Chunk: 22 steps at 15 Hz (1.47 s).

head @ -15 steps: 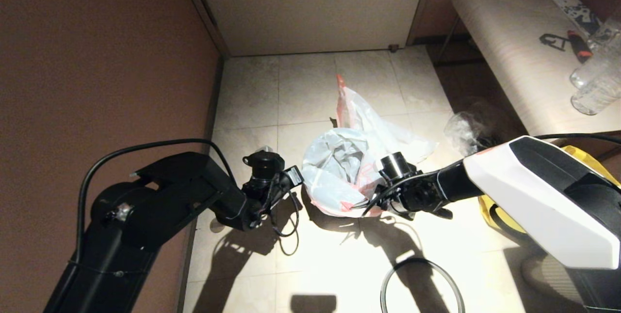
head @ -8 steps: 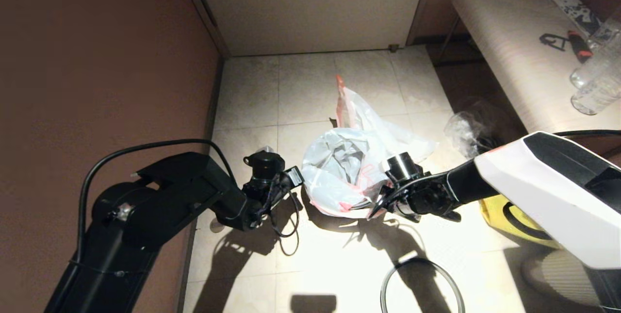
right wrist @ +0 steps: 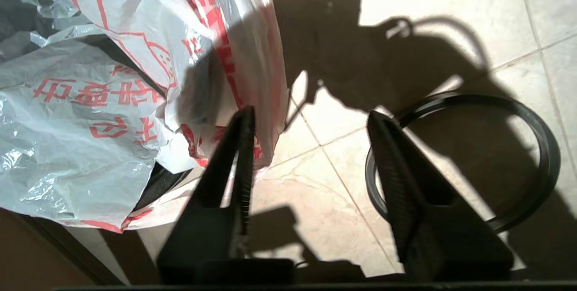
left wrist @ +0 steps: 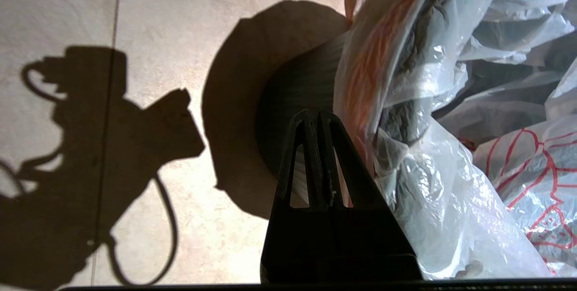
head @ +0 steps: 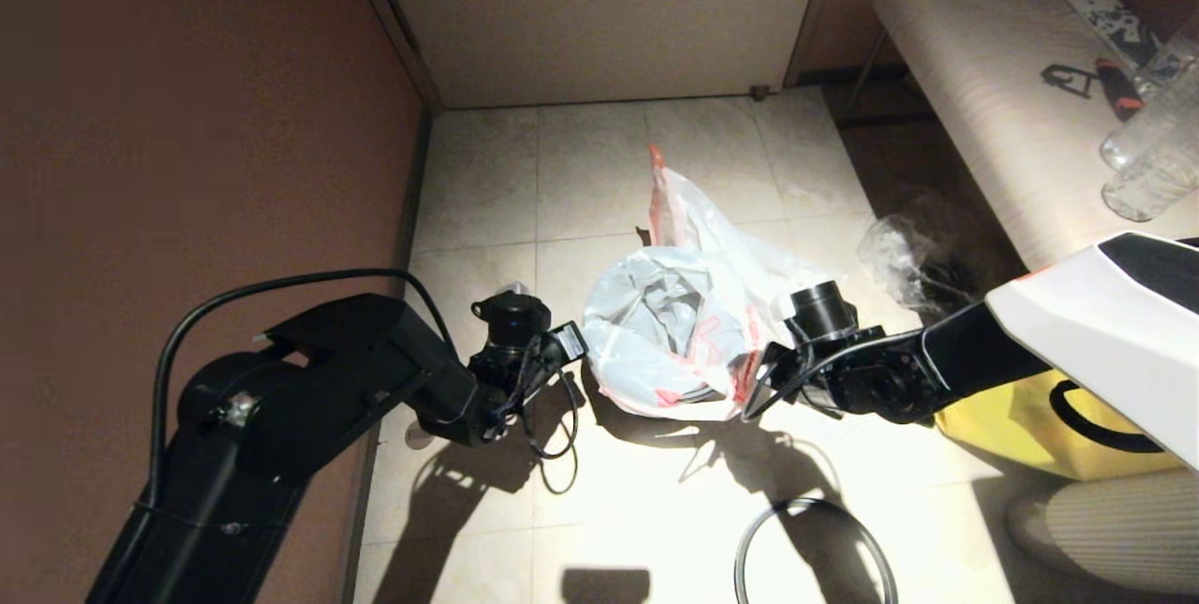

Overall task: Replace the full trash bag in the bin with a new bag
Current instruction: Put the new garbage bag on the trash can

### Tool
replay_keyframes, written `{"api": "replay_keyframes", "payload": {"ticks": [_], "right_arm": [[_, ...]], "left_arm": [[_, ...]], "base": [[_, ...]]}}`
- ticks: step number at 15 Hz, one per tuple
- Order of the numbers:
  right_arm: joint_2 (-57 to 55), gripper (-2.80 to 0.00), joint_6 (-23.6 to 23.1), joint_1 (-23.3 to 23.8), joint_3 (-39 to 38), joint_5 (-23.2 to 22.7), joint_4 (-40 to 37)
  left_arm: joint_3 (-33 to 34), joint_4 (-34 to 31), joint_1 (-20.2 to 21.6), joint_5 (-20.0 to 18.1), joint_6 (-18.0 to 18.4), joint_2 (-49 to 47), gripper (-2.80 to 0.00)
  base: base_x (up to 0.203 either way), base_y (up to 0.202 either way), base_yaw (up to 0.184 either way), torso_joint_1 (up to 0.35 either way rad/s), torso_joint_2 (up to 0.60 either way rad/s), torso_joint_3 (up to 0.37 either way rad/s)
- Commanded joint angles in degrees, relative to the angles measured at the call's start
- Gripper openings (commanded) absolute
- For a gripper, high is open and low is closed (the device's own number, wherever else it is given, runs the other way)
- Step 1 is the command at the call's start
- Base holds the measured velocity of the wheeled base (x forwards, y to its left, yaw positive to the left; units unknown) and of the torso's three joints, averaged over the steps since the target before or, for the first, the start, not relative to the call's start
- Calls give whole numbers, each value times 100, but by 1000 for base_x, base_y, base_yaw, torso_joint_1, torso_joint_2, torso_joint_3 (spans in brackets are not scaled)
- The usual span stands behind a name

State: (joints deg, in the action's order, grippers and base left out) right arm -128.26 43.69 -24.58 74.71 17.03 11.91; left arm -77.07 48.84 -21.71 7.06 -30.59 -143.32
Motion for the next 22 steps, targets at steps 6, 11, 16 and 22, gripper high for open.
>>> {"api": "replay_keyframes", "payload": {"ticks": [6, 11, 16, 22], "right_arm": [[-527, -280, -496, 298, 182, 7, 718], [-780, -280, -692, 303, 664, -33, 787], [-1102, -280, -730, 275, 975, -33, 787], [-1566, -280, -736, 221, 1582, -247, 769]], "left_arm": [[-1, 29, -26, 23, -9, -38, -280], [-10, 29, -26, 23, -9, -38, -280], [-10, 29, -26, 23, -9, -38, -280], [-4, 29, -35, 23, 0, -46, -280]], "base": [[0, 0, 0, 0, 0, 0], [0, 0, 0, 0, 0, 0], [0, 0, 0, 0, 0, 0], [0, 0, 0, 0, 0, 0]]}}
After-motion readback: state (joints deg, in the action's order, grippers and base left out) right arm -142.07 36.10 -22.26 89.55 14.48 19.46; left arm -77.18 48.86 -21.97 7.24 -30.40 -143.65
